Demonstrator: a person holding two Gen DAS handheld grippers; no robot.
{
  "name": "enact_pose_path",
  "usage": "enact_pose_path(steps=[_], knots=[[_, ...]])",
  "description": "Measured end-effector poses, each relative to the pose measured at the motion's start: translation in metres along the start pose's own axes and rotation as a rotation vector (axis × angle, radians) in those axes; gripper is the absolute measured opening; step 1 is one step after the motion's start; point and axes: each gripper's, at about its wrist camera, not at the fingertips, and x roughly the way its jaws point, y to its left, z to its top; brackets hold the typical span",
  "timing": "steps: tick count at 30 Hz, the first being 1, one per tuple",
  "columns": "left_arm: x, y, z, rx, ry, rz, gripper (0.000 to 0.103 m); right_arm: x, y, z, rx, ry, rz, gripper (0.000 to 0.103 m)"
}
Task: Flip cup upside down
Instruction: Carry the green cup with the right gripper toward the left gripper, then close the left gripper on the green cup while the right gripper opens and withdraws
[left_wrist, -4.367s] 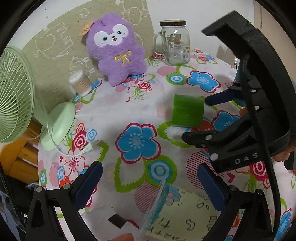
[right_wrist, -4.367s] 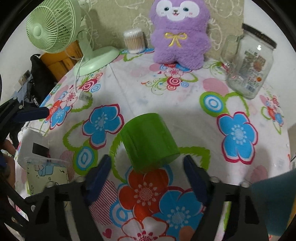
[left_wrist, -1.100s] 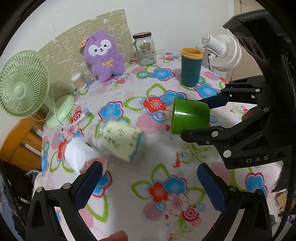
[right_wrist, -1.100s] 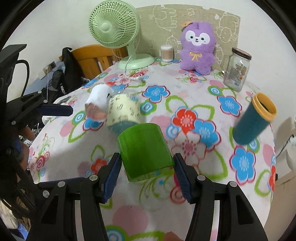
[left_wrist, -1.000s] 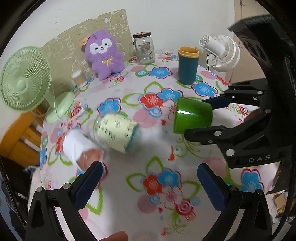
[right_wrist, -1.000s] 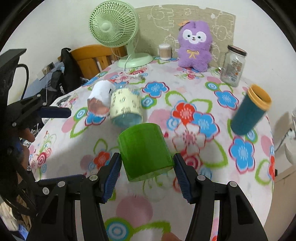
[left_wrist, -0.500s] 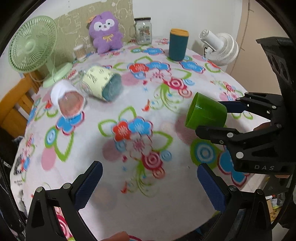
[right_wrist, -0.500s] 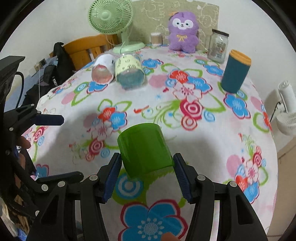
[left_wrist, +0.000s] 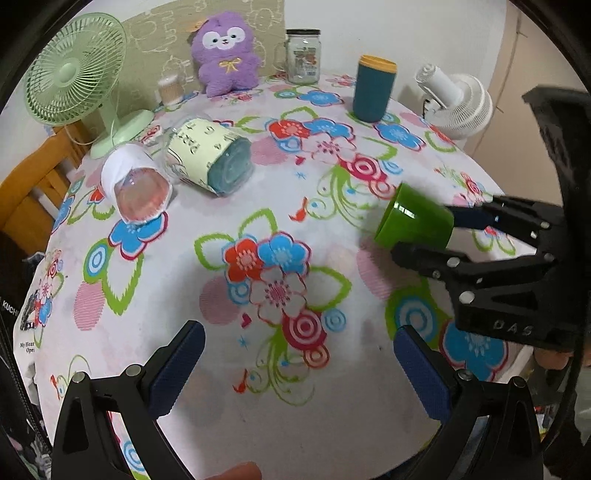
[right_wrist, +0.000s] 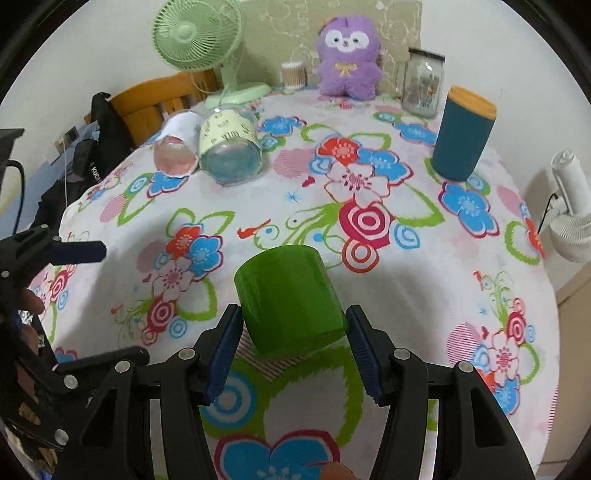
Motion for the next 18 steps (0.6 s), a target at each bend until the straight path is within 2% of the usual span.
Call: enact_pose_path(steps=[4,7,8,13,18], knots=[[0.007,0.003,0.004,-0.014,0.015,0.003,0.103,0.006,-0.003,-0.002,0.016,0.012,0.009,0.062],[0.010,0.004,0.004,-0.020,0.026,0.000,0.103,0.002,-0.006,-0.002,0.028,0.015,0.002,0.091],[0.010,0.004,0.004,-0.022,0.026,-0.001,0.103,-0.003,-0.008,-0.001,0.031,0.001,0.000,0.094],[0.000,-0.002,0.011,-0.068,0.004,-0.040,0.103,-0.042,-0.021,0.005,-0.003,-0.066,-0.021,0.095],[-0.012,-0.018,0.023,-0.200,-0.016,-0.140,0.103,-0.088,-0.060,0.002,0.028,-0.119,0.007,0.098]])
